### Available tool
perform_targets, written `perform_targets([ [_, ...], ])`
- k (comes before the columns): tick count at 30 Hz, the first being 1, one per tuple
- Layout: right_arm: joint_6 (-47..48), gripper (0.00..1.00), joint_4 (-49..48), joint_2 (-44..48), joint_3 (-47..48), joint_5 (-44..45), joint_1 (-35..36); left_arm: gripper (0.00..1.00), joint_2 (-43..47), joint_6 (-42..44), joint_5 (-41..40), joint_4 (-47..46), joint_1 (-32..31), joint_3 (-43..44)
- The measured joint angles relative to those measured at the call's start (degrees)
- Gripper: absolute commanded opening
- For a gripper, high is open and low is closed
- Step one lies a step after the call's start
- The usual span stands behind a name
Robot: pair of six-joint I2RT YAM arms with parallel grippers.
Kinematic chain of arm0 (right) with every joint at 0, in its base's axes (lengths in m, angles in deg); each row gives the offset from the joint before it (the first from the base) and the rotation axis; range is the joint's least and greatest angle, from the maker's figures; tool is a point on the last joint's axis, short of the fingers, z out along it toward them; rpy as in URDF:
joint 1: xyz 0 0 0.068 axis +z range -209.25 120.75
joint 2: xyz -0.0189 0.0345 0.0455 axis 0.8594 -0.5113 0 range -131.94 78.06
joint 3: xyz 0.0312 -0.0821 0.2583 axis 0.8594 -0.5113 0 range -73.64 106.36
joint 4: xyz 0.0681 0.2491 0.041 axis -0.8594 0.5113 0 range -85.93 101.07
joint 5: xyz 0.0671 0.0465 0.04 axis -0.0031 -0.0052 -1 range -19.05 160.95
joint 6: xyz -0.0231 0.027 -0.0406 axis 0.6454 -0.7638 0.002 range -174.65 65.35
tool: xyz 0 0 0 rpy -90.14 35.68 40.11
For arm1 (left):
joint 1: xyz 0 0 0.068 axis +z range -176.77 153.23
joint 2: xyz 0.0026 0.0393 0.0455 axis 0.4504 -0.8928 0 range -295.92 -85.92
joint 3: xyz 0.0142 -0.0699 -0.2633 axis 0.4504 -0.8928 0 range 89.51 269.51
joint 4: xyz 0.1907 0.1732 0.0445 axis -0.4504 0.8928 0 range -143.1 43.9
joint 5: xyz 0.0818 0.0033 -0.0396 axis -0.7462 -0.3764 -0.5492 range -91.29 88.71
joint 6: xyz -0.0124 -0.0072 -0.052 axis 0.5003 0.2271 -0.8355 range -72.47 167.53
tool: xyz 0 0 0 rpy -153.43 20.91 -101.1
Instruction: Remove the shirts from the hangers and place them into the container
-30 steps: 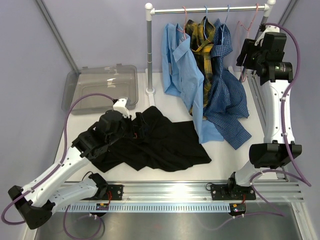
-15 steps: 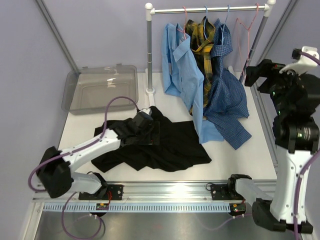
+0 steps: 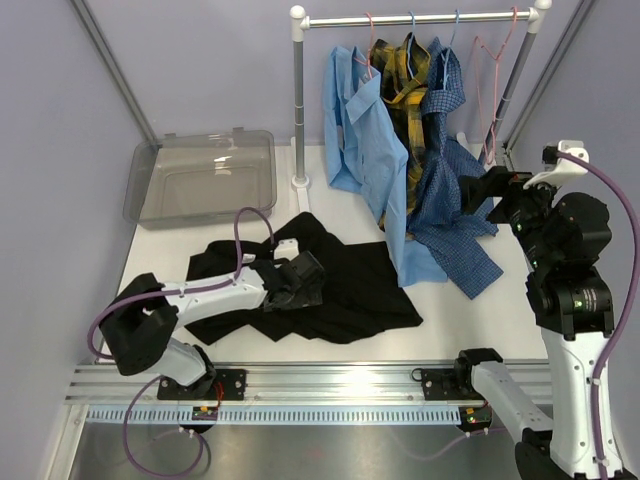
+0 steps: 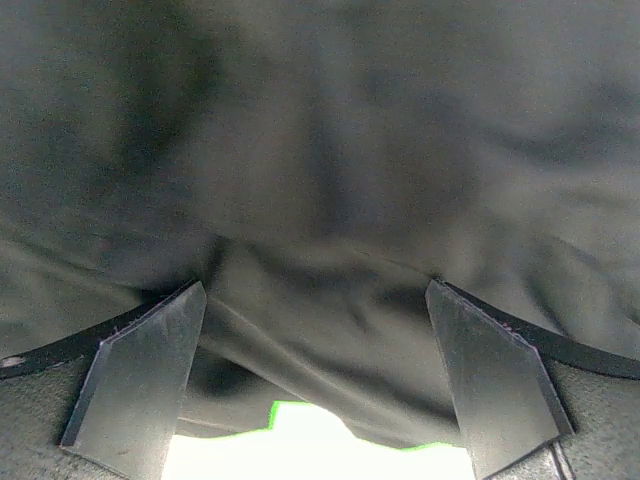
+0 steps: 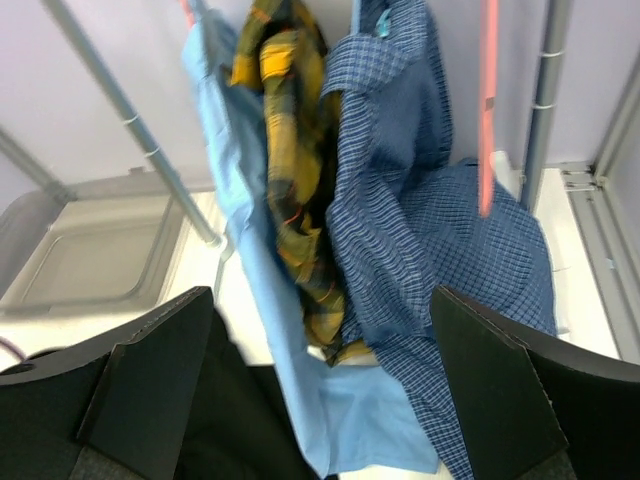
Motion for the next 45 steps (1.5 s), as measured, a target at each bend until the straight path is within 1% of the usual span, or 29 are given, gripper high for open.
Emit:
perform_targets([
  [6,2.6,0.99,-1.3,5.3,-3.9,0.0,4.5,0.99,-1.0,-3.6,-3.9,0.9,4.0,-4.1],
  [7,2.9,0.99,-1.5,6.1,-4.3,0.0,4.9,0.97,-1.4,-3.8,-4.2,1.0,4.5,-4.1],
  [9,3.2,0.99,-2.2,7.4,-5.0,-0.1,5.5,0.89,-2.7,-3.8,-4.6,1.2,5.2,-3.4],
  [10,3.3,0.99,-2.7,7.9,-5.4,-0.2,5.7,0.78,-3.5,-3.7,-4.7,1.1,5.4,-2.6],
  [11,3.5,1.0,-3.0,8.3,-5.7,-0.5,5.9,0.69,-4.5,-3.6,-4.8,1.0,5.6,-1.8],
  [12,3.5,1.0,-3.2,8.6,-6.1,-0.8,6.0,0.57,-5.4,-3.6,-4.9,0.9,5.7,-0.9],
  [13,3.5,0.99,-3.5,8.9,-6.6,-1.1,6.1,0.33,-6.4,-3.5,-5.1,0.5,5.8,0.0],
  [14,3.6,0.99,-3.7,9.2,-7.0,-1.4,6.2,0.19,-7.1,-3.6,-5.4,0.0,6.0,0.6],
  [15,3.6,1.0,-3.8,9.4,-7.5,-1.7,6.3,0.08,-7.5,-3.5,-5.7,-0.6,6.1,0.9],
  [16,3.7,1.0,-3.8,9.7,-8.0,-2.0,6.4,0.0,-7.7,-3.2,-5.8,-1.1,6.1,1.0],
  [22,4.6,1.0,-3.8,10.8,-9.5,-2.2,7.0,0.0,-6.2,-1.5,-5.9,-1.2,6.3,0.6],
  [24,5.0,0.99,-3.8,11.1,-9.5,-2.1,7.2,0.0,-1.8,0.1,-6.5,1.8,6.4,0.5],
  [26,5.2,1.0,-3.8,11.2,-9.6,-2.1,7.5,0.0,5.3,2.0,-8.3,5.4,6.5,1.6],
  [27,5.4,1.0,-3.8,11.2,-9.6,-2.1,7.6,0.0,9.3,3.3,-9.8,7.7,6.5,3.5],
  [28,5.4,0.99,-3.8,11.2,-9.7,-2.1,7.6,0.0,12.3,4.5,-11.3,10.1,6.7,6.7],
  [30,5.4,0.99,-3.7,11.1,-9.9,-2.1,7.7,0.0,16.5,8.7,-14.6,13.0,7.7,16.5],
  [32,5.4,1.0,-3.6,11.0,-10.0,-2.2,7.7,0.0,18.2,12.3,-17.4,13.8,9.2,26.9],
  [33,5.4,0.99,-3.6,10.8,-10.0,-2.3,7.7,0.0,18.5,15.4,-18.2,13.9,11.0,32.8],
  [35,5.4,0.99,-3.5,10.4,-10.0,-2.5,7.7,0.0,17.1,20.6,-19.6,15.0,14.6,44.4],
  [38,5.2,0.99,-3.0,9.8,-10.0,-2.7,7.7,0.0,12.0,29.5,-21.0,14.6,20.3,62.5],
  [40,5.0,0.99,-2.5,9.5,-10.2,-3.0,7.8,0.0,7.7,35.4,-21.3,12.2,22.5,73.5],
  [42,4.7,1.0,-2.4,9.3,-10.6,-3.6,7.8,0.0,4.2,41.6,-21.2,7.5,24.7,80.7],
  [45,4.3,0.99,-2.4,8.9,-10.7,-4.2,7.9,0.0,2.3,47.9,-20.0,-0.4,28.2,82.3],
])
